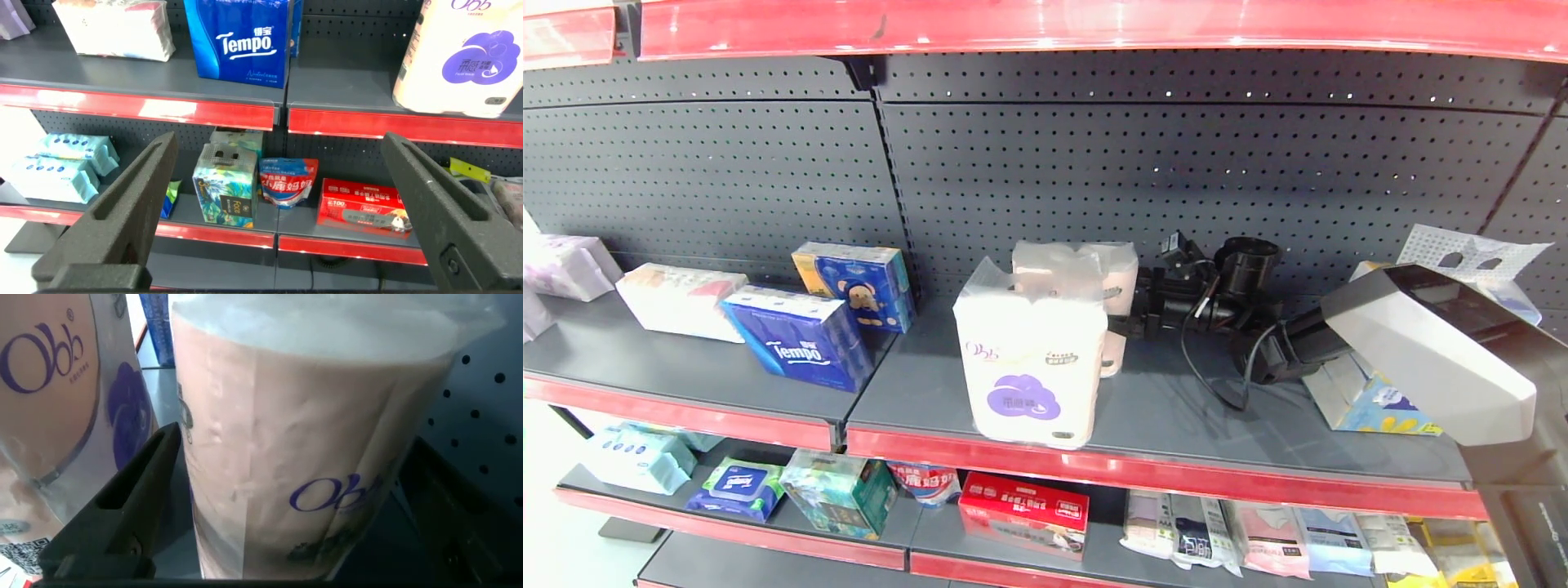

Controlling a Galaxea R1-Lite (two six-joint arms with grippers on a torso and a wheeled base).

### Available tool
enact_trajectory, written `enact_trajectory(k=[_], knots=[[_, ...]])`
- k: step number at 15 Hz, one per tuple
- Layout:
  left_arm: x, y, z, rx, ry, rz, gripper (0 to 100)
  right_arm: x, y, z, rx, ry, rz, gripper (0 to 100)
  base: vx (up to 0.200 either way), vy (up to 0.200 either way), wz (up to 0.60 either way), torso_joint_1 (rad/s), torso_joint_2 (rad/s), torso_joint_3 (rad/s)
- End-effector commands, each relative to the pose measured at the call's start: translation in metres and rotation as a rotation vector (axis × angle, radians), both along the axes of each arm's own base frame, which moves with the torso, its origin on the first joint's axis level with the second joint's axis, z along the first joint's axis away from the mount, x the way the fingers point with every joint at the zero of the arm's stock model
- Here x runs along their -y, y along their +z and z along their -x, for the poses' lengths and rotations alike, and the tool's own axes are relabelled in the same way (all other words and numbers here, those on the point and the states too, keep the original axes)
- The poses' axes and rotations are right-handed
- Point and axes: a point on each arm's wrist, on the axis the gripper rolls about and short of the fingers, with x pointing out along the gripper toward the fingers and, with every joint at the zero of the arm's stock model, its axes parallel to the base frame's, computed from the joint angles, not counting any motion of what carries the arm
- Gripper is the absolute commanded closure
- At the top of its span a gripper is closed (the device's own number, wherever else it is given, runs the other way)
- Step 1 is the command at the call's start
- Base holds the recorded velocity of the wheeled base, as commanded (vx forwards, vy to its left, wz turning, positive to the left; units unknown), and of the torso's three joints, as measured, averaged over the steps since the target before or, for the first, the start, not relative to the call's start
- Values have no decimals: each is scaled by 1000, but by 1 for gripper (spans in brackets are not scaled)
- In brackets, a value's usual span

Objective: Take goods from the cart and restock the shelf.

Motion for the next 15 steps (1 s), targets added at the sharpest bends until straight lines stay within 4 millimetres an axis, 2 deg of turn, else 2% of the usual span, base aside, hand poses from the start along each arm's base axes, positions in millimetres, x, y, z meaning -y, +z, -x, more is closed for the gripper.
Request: enact_trajectory(k=[1, 6, 15], knots=[[0, 0, 0, 0, 1, 0, 0, 4, 5, 0, 9, -16, -2, 0, 0, 0, 0, 0, 0, 0], [0, 0, 0, 0, 1, 0, 0, 11, 19, 2, 2, -65, -18, 0, 0, 0, 0, 0, 0, 0], [0, 0, 0, 0, 1, 0, 0, 13, 31, 9, 8, -68, -22, 0, 0, 0, 0, 0, 0, 0]])
